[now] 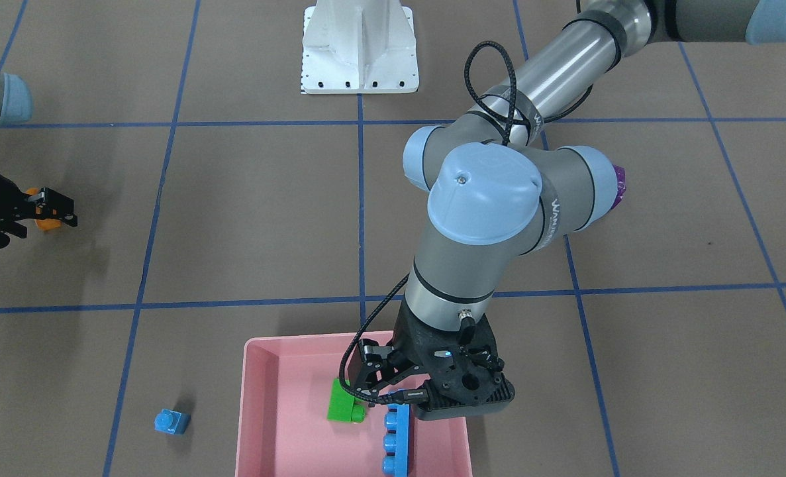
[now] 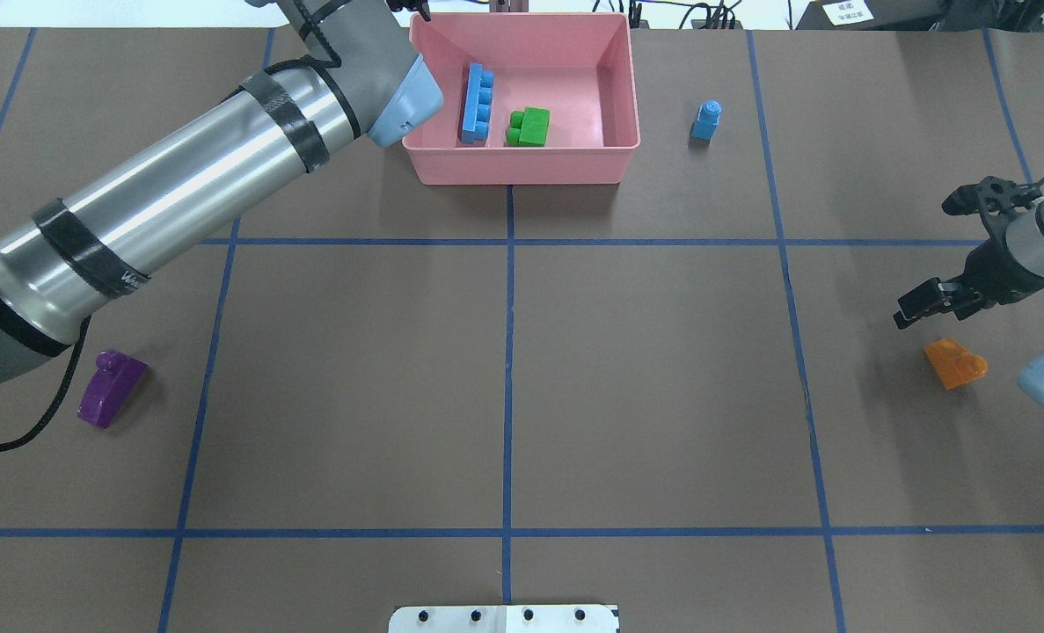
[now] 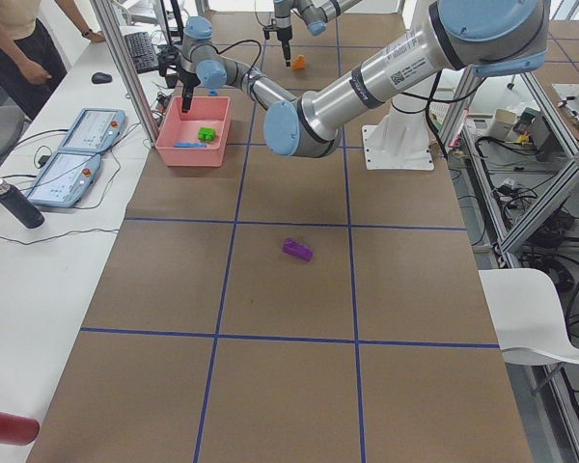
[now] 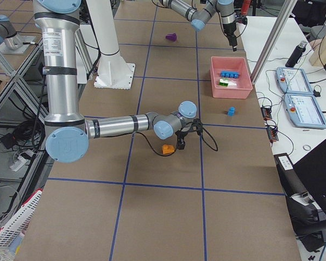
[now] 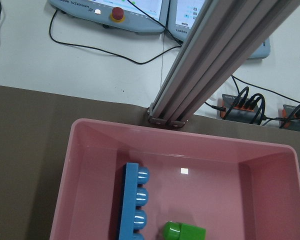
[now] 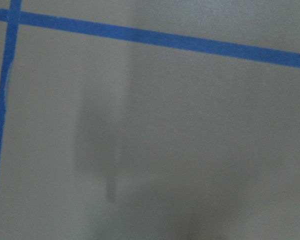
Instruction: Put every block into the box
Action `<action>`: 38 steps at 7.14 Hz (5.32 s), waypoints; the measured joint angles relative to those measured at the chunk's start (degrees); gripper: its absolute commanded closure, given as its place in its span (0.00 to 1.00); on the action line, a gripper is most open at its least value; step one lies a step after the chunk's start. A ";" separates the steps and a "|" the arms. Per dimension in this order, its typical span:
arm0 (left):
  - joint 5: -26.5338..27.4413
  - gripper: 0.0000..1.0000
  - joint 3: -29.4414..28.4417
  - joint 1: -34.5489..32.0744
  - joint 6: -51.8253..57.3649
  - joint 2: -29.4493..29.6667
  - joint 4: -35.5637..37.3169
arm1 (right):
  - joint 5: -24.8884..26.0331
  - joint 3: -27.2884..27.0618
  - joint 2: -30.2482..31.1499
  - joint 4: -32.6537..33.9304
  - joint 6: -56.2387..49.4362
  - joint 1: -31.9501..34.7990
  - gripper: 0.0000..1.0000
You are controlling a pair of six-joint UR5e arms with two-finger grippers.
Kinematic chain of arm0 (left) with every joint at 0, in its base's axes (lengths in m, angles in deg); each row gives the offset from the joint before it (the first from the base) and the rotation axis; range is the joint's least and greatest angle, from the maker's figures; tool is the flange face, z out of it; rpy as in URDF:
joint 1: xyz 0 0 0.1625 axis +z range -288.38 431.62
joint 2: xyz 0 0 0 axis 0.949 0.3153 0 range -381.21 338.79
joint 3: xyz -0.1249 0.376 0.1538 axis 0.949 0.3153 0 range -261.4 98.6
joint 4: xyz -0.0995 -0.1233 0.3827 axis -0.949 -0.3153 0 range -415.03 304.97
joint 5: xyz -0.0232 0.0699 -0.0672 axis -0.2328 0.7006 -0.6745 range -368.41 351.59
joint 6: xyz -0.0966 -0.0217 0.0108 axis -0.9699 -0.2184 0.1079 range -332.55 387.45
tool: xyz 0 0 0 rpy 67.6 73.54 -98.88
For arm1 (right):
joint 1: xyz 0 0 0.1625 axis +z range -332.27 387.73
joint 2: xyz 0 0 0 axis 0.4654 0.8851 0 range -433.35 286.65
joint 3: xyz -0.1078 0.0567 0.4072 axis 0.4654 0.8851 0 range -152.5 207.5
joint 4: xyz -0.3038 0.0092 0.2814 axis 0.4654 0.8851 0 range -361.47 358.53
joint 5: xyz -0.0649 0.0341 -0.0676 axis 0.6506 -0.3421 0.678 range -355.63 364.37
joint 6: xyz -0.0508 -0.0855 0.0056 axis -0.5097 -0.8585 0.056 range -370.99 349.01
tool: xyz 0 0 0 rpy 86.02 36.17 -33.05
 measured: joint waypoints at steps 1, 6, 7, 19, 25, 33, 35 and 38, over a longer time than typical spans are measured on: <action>0.01 0.00 0.06 0.00 -0.11 0.02 0.14 | 0.16 -0.12 0.02 1.41 -0.02 -0.41 0.00; 0.01 0.00 0.11 0.79 -1.64 0.02 0.21 | 0.94 -0.97 3.59 3.88 -1.06 -2.88 0.34; 0.02 0.00 0.13 1.05 -2.12 0.02 0.21 | 0.97 -1.80 4.70 3.93 -1.38 -2.96 0.98; -1.07 0.00 40.35 -0.12 26.91 -40.04 9.74 | 0.89 12.48 -43.15 29.90 8.73 2.21 1.00; -2.88 0.00 54.93 -1.14 45.23 -66.56 9.87 | 13.59 43.27 -61.30 0.02 34.29 -5.75 0.01; -7.58 0.34 50.82 8.78 44.86 -68.26 10.17 | 13.46 41.79 -61.35 -2.19 35.64 -6.10 0.00; -7.75 1.00 49.54 9.01 44.93 -67.74 10.16 | 12.78 40.95 -60.77 -2.12 35.50 -5.81 0.00; -9.24 1.00 50.40 8.69 44.82 -67.69 10.20 | 11.96 39.58 -59.80 -2.06 35.32 -5.37 0.00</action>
